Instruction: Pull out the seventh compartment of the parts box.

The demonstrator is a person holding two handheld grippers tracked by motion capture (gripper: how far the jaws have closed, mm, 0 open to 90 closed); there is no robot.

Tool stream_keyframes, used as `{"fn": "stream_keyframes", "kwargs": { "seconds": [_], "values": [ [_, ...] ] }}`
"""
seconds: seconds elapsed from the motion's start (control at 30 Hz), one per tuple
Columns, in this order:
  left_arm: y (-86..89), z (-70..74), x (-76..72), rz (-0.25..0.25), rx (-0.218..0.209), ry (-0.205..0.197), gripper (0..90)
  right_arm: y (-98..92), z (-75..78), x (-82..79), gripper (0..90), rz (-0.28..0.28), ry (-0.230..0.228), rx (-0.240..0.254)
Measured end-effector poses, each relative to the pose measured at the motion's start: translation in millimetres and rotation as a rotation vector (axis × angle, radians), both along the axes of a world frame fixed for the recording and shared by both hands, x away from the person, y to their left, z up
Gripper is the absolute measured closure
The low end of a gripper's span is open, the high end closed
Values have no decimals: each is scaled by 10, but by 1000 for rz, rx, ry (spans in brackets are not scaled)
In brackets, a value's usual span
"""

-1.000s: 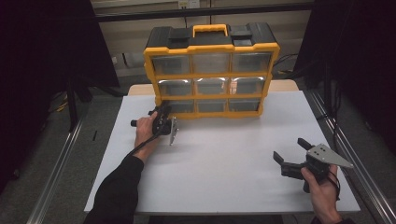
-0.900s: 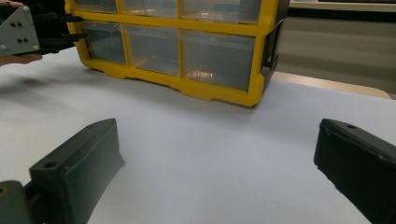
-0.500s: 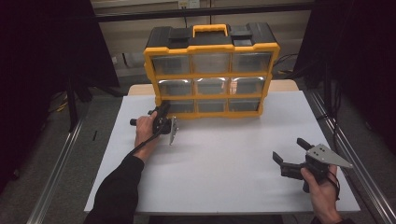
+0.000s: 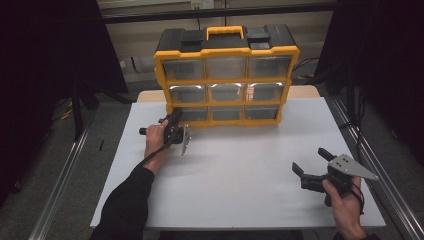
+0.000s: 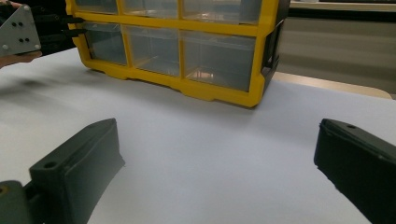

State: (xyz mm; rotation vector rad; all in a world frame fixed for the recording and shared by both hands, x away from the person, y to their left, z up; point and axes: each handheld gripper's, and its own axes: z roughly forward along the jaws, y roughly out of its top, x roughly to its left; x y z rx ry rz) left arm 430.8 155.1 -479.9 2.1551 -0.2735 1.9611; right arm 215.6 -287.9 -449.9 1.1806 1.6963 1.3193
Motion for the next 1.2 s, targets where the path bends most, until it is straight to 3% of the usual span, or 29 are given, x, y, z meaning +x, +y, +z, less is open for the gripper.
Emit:
{"fn": "stream_keyframes", "kwargs": {
  "seconds": [0.03, 0.07, 0.1, 0.17, 0.2, 0.23, 0.27, 0.37, 0.53, 0.57, 0.6, 0.63, 0.67, 0.7, 0.77, 0.8, 0.83, 0.87, 0.93, 0.97, 1.03, 1.17, 1.2],
  "values": [
    [1, 0, -6, 0, -6, -12, 783, 0, 0, 0, 2, 1, 0, 0],
    [-5, 14, -30, 30, 9, 1, 784, 3, -1, 1, 2, -1, -3, 0],
    [-3, 2, -19, 10, -12, 15, 784, 2, 0, 0, 2, -1, -3, 0],
    [0, 0, -23, 18, -16, 27, 784, 0, 0, -1, 2, -2, -2, 0],
    [2, -16, -10, -12, -32, -8, 783, 0, 0, -1, 2, -2, -1, 0],
    [6, -26, -12, -8, -46, -1, 783, 1, 0, -1, 2, -2, -2, 0],
    [7, -4, -30, 8, -22, -16, 783, 0, 1, -1, 2, 1, 0, 0],
    [11, 13, -40, 5, -12, -21, 780, 4, 0, 0, 2, 0, -3, 0],
    [15, 6, -55, -3, -22, -21, 779, -3, 0, -4, 2, -3, -4, 3],
    [22, -23, -61, -1, -63, -19, 778, -3, 1, -6, 2, -3, -2, 4],
    [18, 21, -84, 30, 9, -16, 779, -3, 1, -6, 2, -4, -3, 4],
    [17, 4, -69, 5, -8, -8, 779, -3, 1, -7, 2, -4, -2, 5],
    [24, 24, -94, 26, 20, -49, 779, -3, 1, -7, 2, -4, -2, 5],
    [21, 10, -90, 15, 1, -49, 780, -2, 0, -6, 2, -4, -3, 3],
    [20, 8, -105, 30, 7, -36, 781, -1, 0, -5, 2, -4, -4, 2],
    [21, 17, -106, 23, 15, -49, 780, -2, 0, -4, 2, -4, -5, 1],
    [23, 12, -106, 20, 9, -44, 780, -1, 1, -7, 2, -4, -3, 4],
    [18, -56, -63, -49, -102, -29, 780, -2, 1, -9, 2, -3, -1, 5],
    [24, -61, -64, -51, -107, -18, 780, -4, 1, -9, 2, -5, 1, 7],
    [24, -31, -92, -25, -64, -23, 780, -6, 1, -8, 2, -4, -2, 4],
    [26, -51, -83, -45, -93, -18, 780, -5, 2, -9, 2, -7, 0, 5],
    [34, -49, -107, -49, -93, -11, 780, -4, 3, -9, 2, -4, -1, 4],
    [36, -72, -112, -50, -124, -20, 780, -3, 3, -10, 2, -4, 0, 4]
  ]
}}
